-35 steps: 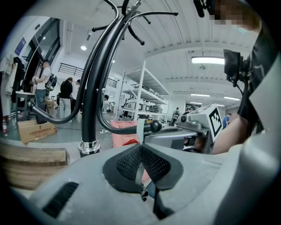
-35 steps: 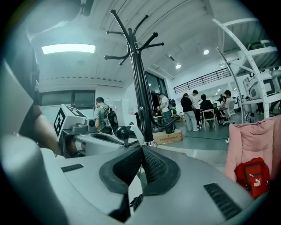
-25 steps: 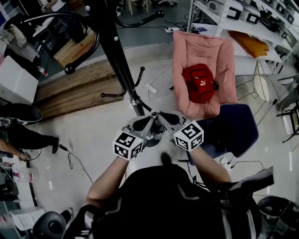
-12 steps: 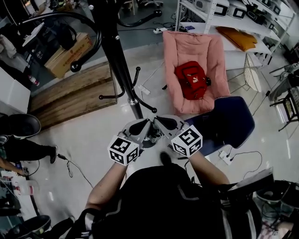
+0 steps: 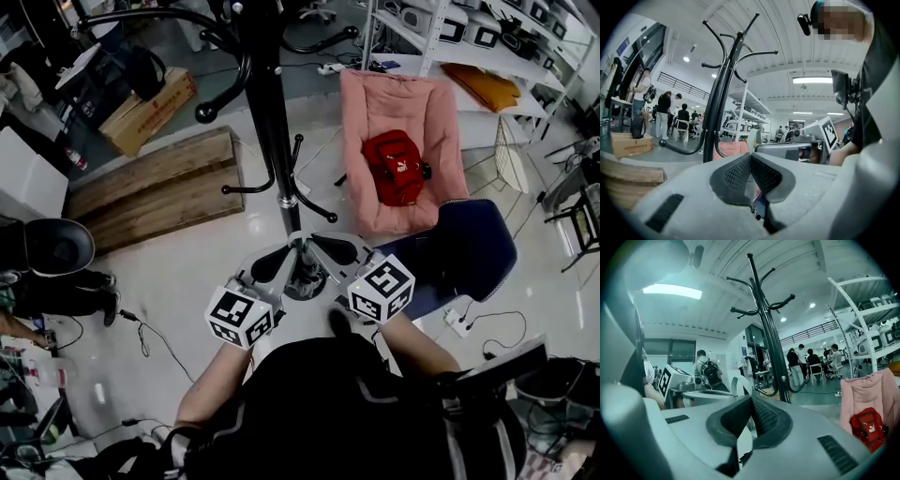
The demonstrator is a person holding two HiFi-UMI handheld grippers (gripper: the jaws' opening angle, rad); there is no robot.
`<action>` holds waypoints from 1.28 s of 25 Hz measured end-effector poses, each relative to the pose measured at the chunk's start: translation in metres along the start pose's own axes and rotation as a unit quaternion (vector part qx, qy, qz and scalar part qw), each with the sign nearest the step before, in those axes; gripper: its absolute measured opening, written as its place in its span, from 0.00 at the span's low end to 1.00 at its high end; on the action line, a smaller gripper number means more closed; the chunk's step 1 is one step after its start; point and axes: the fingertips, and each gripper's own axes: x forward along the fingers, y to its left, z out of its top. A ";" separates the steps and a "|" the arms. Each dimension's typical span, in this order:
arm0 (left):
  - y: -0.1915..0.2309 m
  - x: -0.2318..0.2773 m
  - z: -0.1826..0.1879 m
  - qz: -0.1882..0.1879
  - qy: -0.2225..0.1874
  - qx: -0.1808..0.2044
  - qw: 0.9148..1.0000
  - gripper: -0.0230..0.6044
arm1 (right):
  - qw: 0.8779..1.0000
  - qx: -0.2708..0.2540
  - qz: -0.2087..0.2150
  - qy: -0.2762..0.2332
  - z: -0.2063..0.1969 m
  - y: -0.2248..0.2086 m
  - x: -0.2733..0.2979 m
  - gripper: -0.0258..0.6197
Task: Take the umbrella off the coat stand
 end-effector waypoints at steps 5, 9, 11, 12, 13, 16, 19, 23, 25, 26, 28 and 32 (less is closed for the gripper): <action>0.015 -0.031 0.020 0.033 -0.016 -0.011 0.999 0.06 | 1.000 -0.010 0.023 -0.006 0.018 0.028 0.020 0.05; 0.025 -0.058 0.038 0.062 -0.051 -0.033 0.996 0.06 | 0.999 -0.001 0.046 -0.016 0.036 0.049 0.032 0.05; 0.027 -0.066 0.044 0.075 -0.052 -0.014 0.996 0.06 | 0.998 -0.013 0.056 -0.015 0.042 0.055 0.038 0.05; 0.026 -0.069 0.046 0.080 -0.050 -0.007 0.996 0.06 | 0.998 -0.018 0.063 -0.014 0.044 0.058 0.040 0.05; 0.025 -0.071 0.048 0.084 -0.049 -0.003 0.995 0.06 | 0.997 -0.023 0.068 -0.013 0.045 0.061 0.041 0.05; 0.030 -0.080 0.053 0.104 -0.052 -0.002 0.993 0.06 | 0.996 -0.032 0.082 -0.012 0.050 0.069 0.049 0.05; 0.039 -0.092 0.062 0.131 -0.066 -0.014 0.989 0.06 | 0.994 -0.039 0.099 -0.007 0.057 0.079 0.059 0.05; 0.044 -0.101 0.062 0.158 -0.072 -0.019 0.985 0.06 | 0.992 -0.054 0.116 -0.001 0.057 0.089 0.067 0.05; 0.046 -0.102 0.060 0.163 -0.068 -0.012 0.984 0.06 | 0.991 -0.051 0.121 -0.001 0.054 0.089 0.070 0.05; 0.047 -0.101 0.059 0.166 -0.067 -0.010 0.984 0.06 | 0.991 -0.050 0.122 0.000 0.053 0.088 0.071 0.05; 0.049 -0.101 0.058 0.172 -0.064 -0.013 0.983 0.06 | 0.991 -0.052 0.125 0.004 0.052 0.089 0.073 0.05; 0.052 -0.103 0.063 0.177 -0.068 -0.019 0.982 0.06 | 0.989 -0.058 0.135 0.007 0.056 0.093 0.080 0.05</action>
